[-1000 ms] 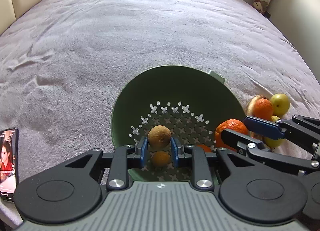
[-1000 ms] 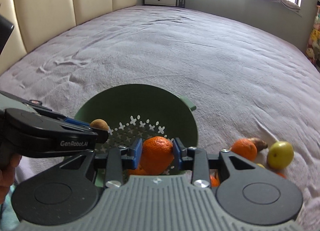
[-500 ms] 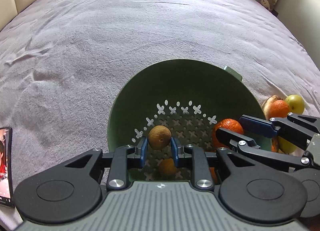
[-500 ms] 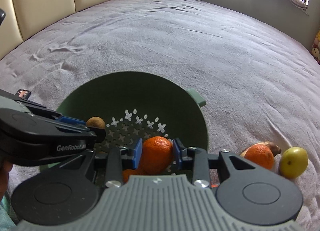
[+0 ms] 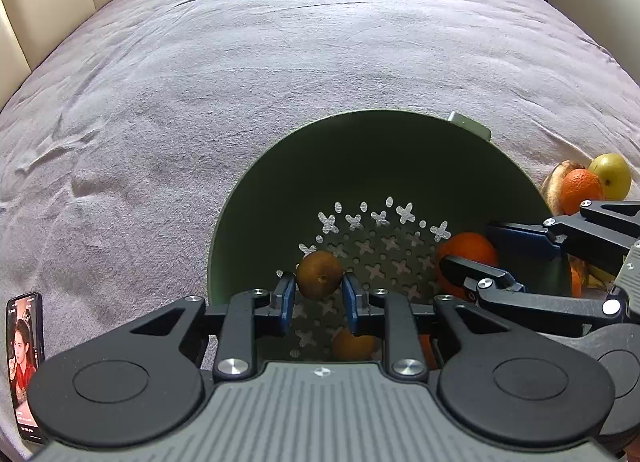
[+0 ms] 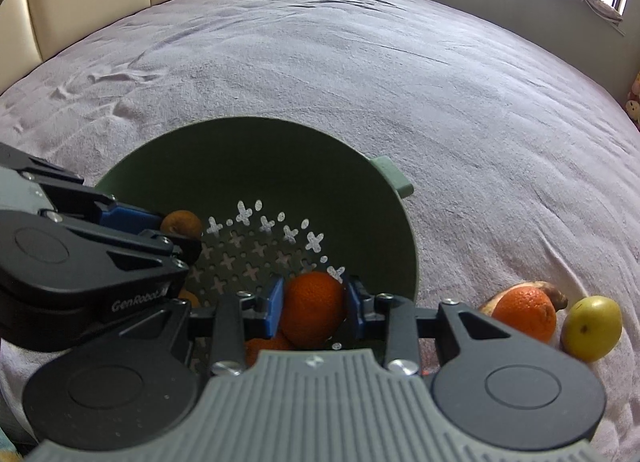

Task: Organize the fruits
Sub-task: 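Open the left tool to drop the kiwi while the right tool releases the tangerine into the colander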

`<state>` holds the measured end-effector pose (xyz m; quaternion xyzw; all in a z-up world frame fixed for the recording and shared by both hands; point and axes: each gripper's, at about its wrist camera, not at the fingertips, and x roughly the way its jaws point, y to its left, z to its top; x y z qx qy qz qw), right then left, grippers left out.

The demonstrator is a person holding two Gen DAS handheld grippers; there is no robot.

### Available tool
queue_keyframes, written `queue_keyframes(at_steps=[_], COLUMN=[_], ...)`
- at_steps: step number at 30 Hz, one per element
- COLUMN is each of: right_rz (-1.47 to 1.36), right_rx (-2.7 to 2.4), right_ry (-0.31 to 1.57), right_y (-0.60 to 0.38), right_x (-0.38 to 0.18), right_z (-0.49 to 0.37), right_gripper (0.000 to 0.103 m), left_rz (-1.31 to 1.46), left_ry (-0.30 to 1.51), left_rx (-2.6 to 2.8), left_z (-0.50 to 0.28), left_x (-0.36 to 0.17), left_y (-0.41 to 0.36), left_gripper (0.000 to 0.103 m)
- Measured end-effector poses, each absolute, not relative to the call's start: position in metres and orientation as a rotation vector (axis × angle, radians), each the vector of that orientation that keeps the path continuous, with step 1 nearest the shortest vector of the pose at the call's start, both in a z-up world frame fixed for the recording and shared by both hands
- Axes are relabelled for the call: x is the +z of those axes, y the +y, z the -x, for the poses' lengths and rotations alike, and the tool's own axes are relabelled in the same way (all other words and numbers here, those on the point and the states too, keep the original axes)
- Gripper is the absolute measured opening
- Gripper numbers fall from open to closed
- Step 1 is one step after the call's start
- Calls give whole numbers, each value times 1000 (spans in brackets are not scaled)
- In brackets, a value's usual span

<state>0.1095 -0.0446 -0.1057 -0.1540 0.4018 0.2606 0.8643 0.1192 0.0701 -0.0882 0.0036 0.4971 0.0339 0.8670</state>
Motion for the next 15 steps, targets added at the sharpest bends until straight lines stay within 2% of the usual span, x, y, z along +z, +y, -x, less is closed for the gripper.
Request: queue_keyframes(at_steps=[4, 11, 15], right_rz=[333, 344, 349], right_rx=[545, 547, 544], right_ry=[841, 825, 809], right_y=[-43, -44, -45], right_x=[-106, -104, -100], right_z=[-109, -106, -103], right_gripper=[31, 32, 35], left_rz=[-23, -25, -12], left_ry=[1041, 1036, 1037], left_rx=[78, 90, 91], left_z=[-119, -118, -118], left_x=[-88, -85, -82], left_y=[68, 69, 70], left_gripper=[30, 40, 40])
